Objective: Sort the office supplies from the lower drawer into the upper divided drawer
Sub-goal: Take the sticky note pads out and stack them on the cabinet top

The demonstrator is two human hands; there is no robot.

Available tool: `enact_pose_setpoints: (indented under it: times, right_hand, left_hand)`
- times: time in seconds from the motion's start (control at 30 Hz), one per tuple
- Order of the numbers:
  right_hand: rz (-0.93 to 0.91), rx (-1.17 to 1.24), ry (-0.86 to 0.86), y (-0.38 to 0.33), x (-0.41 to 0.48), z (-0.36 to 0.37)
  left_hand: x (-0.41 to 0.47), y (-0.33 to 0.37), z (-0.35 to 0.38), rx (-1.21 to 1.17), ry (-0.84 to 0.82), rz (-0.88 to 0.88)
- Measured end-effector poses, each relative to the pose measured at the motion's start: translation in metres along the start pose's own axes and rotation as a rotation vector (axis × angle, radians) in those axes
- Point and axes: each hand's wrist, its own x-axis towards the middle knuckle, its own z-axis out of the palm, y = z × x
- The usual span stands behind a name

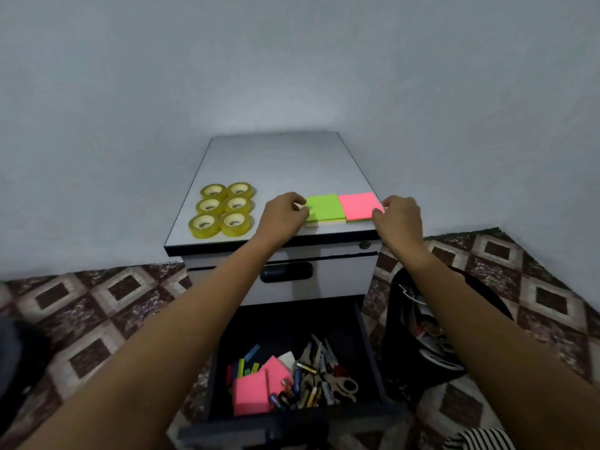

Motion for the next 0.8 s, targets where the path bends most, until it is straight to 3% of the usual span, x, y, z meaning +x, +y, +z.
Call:
enact_pose_setpoints:
  times: [0.1,0.2,0.33,0.57,0.8]
  right_hand:
    - [-0.063,0.035,0.021,-0.005,-0.029,-0.002]
    - [-0.105,0.061,-0.044,-0.007,-0.064,0.01]
    - [-0.084,0.143,-0.314,-0.003,-0.121,0.05]
    - [0.019,0.038,-0.804,0.028,-0.196,0.146]
    - [-0.047,-0.161,-0.997,0.038,-0.215,0.207]
  left_hand:
    - [-0.039,-0.005,-0.002,-0.065,0.011,0.083]
    - [-0.073,-0.03,0.002,-0.119,-0.114,0.091]
    - [-0.11,-0.082,0.015,-0.035,-0.376,-0.03]
    - [-0.16,-0.171,0.041,0.25,-0.602,-0.228]
    - [-0.172,-0.22,0.062,0.347,-0.735,-0.374]
